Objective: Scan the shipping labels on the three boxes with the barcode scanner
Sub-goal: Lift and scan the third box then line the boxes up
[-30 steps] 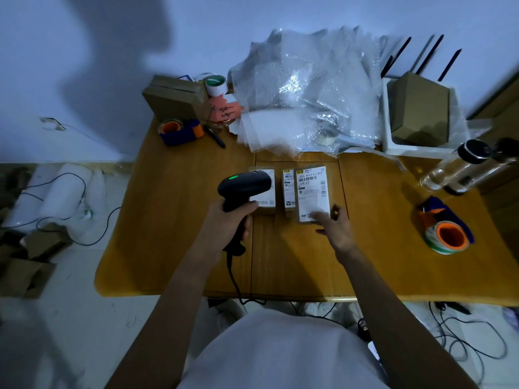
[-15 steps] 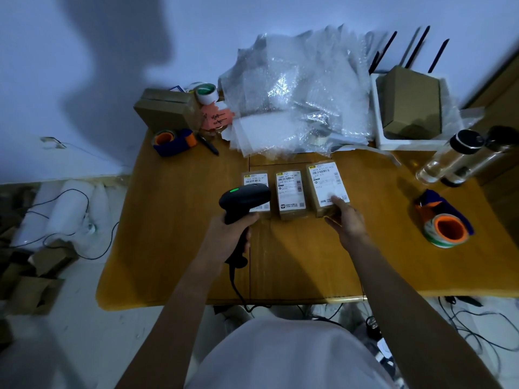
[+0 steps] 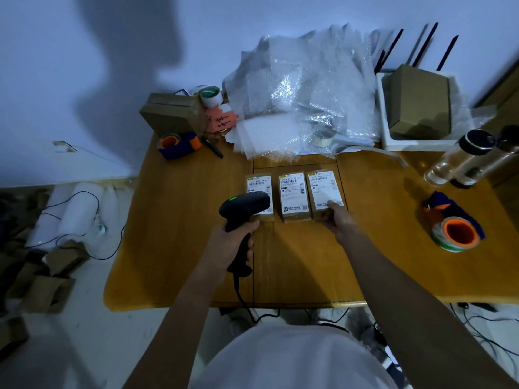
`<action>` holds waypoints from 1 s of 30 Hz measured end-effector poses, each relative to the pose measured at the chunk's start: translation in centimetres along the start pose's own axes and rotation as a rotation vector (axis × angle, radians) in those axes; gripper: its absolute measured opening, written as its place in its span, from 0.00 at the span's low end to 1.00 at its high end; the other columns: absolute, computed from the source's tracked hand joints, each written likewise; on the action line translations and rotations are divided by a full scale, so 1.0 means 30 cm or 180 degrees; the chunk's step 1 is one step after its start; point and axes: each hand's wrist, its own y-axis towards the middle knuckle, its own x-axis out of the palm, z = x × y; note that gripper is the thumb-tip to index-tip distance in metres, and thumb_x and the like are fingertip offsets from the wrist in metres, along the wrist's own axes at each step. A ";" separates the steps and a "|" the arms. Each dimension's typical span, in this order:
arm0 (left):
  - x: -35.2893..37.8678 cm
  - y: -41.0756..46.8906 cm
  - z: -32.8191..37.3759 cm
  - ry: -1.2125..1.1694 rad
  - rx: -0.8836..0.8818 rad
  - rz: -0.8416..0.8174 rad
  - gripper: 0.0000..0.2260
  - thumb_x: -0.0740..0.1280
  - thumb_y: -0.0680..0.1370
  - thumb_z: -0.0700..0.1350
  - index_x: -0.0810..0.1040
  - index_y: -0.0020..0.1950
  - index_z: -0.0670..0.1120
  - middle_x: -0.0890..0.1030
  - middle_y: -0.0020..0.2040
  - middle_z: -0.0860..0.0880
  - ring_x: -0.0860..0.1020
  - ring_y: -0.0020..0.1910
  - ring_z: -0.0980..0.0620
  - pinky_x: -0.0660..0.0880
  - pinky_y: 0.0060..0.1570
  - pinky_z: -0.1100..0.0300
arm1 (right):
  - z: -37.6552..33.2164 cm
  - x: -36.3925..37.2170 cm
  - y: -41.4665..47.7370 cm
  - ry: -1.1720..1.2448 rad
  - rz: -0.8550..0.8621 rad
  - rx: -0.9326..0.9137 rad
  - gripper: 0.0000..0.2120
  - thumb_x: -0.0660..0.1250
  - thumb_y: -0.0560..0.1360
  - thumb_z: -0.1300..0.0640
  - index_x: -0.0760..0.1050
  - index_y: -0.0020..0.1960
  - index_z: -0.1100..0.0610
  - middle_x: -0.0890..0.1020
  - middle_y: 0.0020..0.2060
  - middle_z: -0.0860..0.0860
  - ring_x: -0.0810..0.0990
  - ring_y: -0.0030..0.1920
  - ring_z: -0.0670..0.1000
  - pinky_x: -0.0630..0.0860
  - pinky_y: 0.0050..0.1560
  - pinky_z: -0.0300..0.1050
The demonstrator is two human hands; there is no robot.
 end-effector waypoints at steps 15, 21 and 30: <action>-0.008 -0.001 -0.021 0.0047 -0.0030 0.0022 0.09 0.74 0.77 0.47 0.78 0.46 0.42 0.77 0.32 0.46 0.75 0.27 0.52 0.75 0.30 0.60 | 0.011 0.013 0.063 -0.0967 0.0417 -0.0118 0.34 0.70 0.70 0.42 0.69 0.70 0.58 0.82 0.60 0.58 0.84 0.55 0.59 0.80 0.36 0.47; -0.011 0.000 -0.028 0.0031 0.0007 0.0051 0.08 0.74 0.77 0.45 0.79 0.47 0.41 0.76 0.32 0.46 0.75 0.27 0.52 0.75 0.29 0.61 | -0.012 0.003 0.069 -0.1905 0.0845 -0.0268 0.38 0.68 0.73 0.39 0.66 0.74 0.61 0.71 0.69 0.61 0.79 0.58 0.61 0.84 0.49 0.58; -0.020 0.000 -0.034 0.0026 0.0055 0.0110 0.10 0.74 0.77 0.46 0.80 0.51 0.42 0.78 0.34 0.45 0.77 0.30 0.49 0.76 0.34 0.57 | -0.038 0.008 0.017 -0.2517 0.1011 -0.0498 0.42 0.69 0.74 0.40 0.58 0.77 0.65 0.69 0.71 0.64 0.77 0.63 0.64 0.79 0.60 0.60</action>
